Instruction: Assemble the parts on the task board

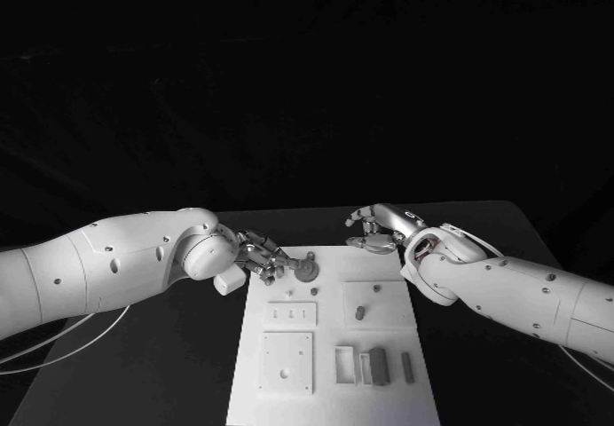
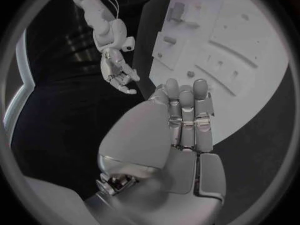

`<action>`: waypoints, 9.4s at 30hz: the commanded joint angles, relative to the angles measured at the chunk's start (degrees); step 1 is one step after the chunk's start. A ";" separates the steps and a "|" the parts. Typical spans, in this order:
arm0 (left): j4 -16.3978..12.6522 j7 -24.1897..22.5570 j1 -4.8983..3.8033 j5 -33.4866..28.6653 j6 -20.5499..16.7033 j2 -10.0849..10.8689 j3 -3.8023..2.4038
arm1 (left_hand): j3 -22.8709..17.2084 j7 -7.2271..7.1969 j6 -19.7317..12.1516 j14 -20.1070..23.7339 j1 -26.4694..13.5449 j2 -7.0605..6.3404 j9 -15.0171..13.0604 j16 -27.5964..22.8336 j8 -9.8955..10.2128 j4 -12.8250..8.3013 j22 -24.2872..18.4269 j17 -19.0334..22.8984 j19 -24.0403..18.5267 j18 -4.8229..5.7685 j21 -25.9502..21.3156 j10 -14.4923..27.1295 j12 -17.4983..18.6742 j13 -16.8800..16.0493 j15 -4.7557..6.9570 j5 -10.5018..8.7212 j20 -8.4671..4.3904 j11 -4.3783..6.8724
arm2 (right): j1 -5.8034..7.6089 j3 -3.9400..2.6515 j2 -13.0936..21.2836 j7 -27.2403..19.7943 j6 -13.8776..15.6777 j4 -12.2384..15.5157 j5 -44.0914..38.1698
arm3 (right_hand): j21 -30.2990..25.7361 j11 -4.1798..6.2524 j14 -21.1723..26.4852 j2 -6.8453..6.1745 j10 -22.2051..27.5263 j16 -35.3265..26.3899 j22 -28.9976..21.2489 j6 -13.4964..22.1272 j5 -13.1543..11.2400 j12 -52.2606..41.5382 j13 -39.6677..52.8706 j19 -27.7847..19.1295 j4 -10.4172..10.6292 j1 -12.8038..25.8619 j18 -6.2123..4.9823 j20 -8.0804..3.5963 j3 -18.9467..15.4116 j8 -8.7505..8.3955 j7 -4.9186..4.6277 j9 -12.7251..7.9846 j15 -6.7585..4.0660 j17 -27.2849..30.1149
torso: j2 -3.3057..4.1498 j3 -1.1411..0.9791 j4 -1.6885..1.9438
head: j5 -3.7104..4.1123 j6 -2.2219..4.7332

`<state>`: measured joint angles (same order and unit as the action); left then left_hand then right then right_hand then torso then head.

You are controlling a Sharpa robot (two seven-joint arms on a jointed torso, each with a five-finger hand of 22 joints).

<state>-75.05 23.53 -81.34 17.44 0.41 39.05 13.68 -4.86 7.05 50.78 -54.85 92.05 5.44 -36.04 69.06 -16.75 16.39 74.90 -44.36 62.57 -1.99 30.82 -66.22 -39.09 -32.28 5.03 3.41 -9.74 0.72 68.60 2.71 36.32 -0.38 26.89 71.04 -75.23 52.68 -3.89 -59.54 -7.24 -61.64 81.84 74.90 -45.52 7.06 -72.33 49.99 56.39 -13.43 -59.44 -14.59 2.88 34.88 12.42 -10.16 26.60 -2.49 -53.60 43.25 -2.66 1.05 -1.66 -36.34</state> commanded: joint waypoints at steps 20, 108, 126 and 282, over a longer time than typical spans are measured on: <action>-5.45 11.25 0.34 16.29 4.03 0.33 -0.01 | -37.52 -5.18 16.15 -7.44 -47.02 -3.79 -2.83 6.26 -4.12 -33.09 1.22 0.78 5.77 -0.80 10.49 -7.31 -4.13 -2.20 4.42 24.89 -4.68 3.37 | 1.01 -0.44 0.24 -1.23 -1.70 -6.73 5.66 | -0.44 0.31 0.32 -0.03 0.65 -0.39 0.28 -0.84 0.34 0.52 -0.34 -0.68 0.42 -0.55 -0.41 0.14 0.01 0.48 0.06 -0.09 0.09 0.19 | -0.12 0.08 0.13 | -0.37 -1.99; -3.45 11.75 4.75 36.22 4.02 -5.05 -0.04 | -31.13 -8.00 21.94 -14.42 -43.26 -5.56 -3.74 12.69 -6.21 -31.01 1.19 2.16 12.36 -1.03 17.16 -13.76 -9.78 -1.56 7.38 15.02 -5.66 6.30 | 0.97 -0.49 0.19 -0.95 -3.13 -4.28 4.43 | -0.52 0.32 0.63 0.15 0.85 -0.39 0.36 -0.83 1.16 0.48 -0.66 -1.00 0.34 -0.62 -0.41 0.36 -0.27 0.54 0.08 -0.30 0.07 0.26 | 0.03 0.15 0.06 | 0.15 -5.36; -3.24 12.08 4.91 35.93 7.16 -5.15 -0.04 | -30.10 -8.19 22.16 -14.55 -44.25 -5.16 -3.93 13.12 -6.83 -29.79 1.13 1.90 12.29 -1.07 17.60 -13.83 -10.58 -1.87 7.55 11.51 -5.47 6.45 | 0.93 -0.49 0.08 -0.89 -3.39 -4.23 4.35 | -0.54 0.31 0.69 0.16 0.91 -0.39 0.36 -0.82 1.22 0.48 -0.71 -1.06 0.39 -0.60 -0.41 0.40 -0.30 0.54 0.07 -0.34 0.08 0.27 | 0.03 0.14 0.09 | 0.09 -5.69; -1.24 8.76 6.10 39.34 0.97 -6.56 -0.08 | -24.32 -7.59 19.66 -13.38 -44.06 -7.72 -3.50 13.63 -6.92 -31.18 0.77 1.97 11.12 -2.19 18.28 -12.67 -12.16 -0.90 7.47 2.36 -5.20 5.96 | 0.80 -0.48 0.28 -0.78 -3.38 -3.36 4.05 | -0.48 0.31 0.73 0.36 0.93 -0.17 0.42 -0.86 1.46 0.15 -0.98 -1.03 0.81 -0.53 -0.41 0.46 -0.42 0.66 0.06 -0.58 0.09 0.33 | 0.01 0.10 0.16 | 1.10 -5.57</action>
<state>-76.09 33.50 -75.32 56.57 2.55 32.64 13.61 -29.36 -0.75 70.60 -68.36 48.08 -1.68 -39.61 82.50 -23.79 -14.94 74.91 -42.43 73.82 -3.25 49.02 -79.02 -50.98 -33.23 12.45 5.60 -15.23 6.84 69.44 2.25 36.59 -0.77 23.92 67.60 -70.69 52.45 -3.57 -58.87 -7.01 -61.15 81.60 74.90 -46.46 8.21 -72.11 49.07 55.67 -12.95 -59.67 -14.44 3.20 34.40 12.86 -9.64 26.07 -2.00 -53.31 43.26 -2.54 1.19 -0.55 -41.94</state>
